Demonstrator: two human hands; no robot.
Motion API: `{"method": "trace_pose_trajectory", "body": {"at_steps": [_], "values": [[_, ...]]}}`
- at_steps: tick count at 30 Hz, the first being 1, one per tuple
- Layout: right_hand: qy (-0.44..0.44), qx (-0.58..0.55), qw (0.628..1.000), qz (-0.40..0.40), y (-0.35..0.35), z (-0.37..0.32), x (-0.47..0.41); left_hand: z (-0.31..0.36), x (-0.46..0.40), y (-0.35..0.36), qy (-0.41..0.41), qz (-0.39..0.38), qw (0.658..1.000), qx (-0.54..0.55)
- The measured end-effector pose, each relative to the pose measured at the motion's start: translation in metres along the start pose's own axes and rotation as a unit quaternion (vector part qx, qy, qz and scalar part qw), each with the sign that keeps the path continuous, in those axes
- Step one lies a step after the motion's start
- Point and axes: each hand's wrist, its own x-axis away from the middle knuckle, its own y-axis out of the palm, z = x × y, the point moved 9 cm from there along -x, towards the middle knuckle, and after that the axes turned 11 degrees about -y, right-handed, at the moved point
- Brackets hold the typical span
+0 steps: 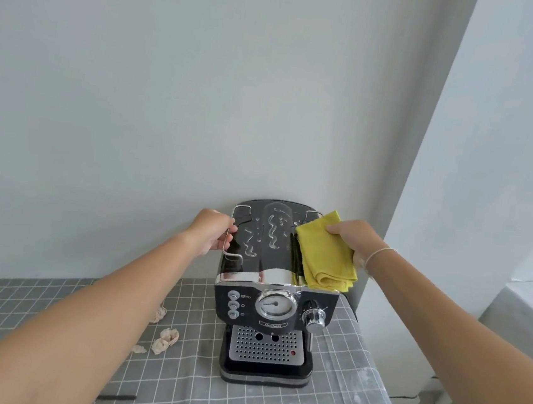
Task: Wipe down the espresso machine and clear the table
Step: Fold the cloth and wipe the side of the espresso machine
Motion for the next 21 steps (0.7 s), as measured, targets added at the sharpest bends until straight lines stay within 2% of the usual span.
{"method": "trace_pose_trajectory", "body": {"at_steps": [4, 10, 15, 21], "values": [[0.013, -0.044, 0.999, -0.011, 0.011, 0.001, 0.01, 0.01, -0.012, -0.006, -0.007, -0.024, 0.999, -0.042], [0.045, -0.143, 0.988, -0.023, 0.036, 0.006, 0.043, 0.035, -0.031, -0.009, 0.019, -0.067, 0.981, -0.183], [0.044, -0.194, 0.979, -0.031, 0.067, 0.012, 0.063, 0.045, -0.047, -0.006, 0.039, -0.058, 0.96, -0.271], [0.028, -0.23, 0.972, -0.028, 0.077, 0.023, 0.064, 0.049, -0.056, 0.0, 0.065, -0.06, 0.945, -0.315]]}}
